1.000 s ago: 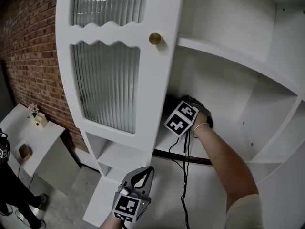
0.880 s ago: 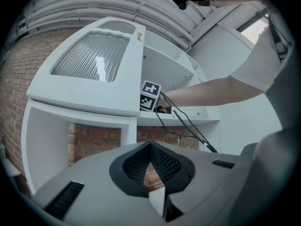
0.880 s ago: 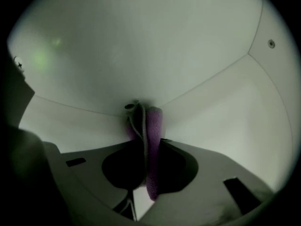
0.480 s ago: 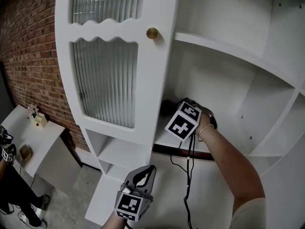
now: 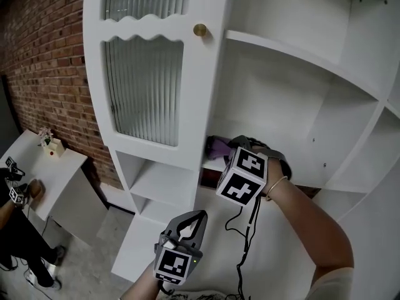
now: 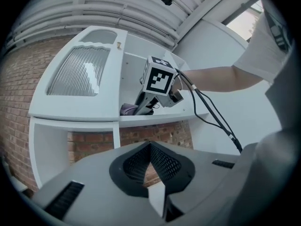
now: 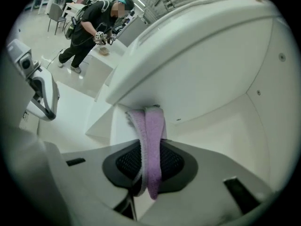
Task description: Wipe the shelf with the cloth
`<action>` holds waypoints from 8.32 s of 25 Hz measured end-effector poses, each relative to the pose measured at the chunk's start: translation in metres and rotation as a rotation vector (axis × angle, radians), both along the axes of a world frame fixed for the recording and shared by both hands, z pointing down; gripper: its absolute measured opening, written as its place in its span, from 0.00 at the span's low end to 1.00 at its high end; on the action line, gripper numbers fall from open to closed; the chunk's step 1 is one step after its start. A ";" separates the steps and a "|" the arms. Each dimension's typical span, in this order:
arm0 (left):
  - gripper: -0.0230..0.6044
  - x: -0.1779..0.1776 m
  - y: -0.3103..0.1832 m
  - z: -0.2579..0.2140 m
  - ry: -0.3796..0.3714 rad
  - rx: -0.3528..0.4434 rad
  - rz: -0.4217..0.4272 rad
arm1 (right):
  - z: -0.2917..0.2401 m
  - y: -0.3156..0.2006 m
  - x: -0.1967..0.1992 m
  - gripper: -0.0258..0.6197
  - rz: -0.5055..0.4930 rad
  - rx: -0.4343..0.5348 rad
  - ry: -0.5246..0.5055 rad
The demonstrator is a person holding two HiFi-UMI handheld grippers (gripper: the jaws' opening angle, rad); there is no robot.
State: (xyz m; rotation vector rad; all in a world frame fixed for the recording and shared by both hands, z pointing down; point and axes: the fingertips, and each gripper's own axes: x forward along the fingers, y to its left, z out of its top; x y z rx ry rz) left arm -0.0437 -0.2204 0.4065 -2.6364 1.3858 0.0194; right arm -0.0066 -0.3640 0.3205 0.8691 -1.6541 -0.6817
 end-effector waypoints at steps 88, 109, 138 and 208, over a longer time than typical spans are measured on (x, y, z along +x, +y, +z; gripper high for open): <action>0.06 0.107 0.026 0.005 -0.007 -0.049 0.156 | -0.046 0.044 0.186 0.16 0.210 0.055 0.010; 0.06 0.081 -0.038 0.035 -0.002 -0.132 0.031 | -0.023 -0.118 0.266 0.17 0.331 0.139 0.267; 0.06 0.093 -0.012 0.010 0.025 -0.116 0.088 | -0.004 0.023 0.246 0.17 0.325 -0.101 0.187; 0.06 0.062 0.010 0.036 0.025 -0.106 0.047 | 0.121 0.180 0.182 0.15 0.153 0.253 -1.132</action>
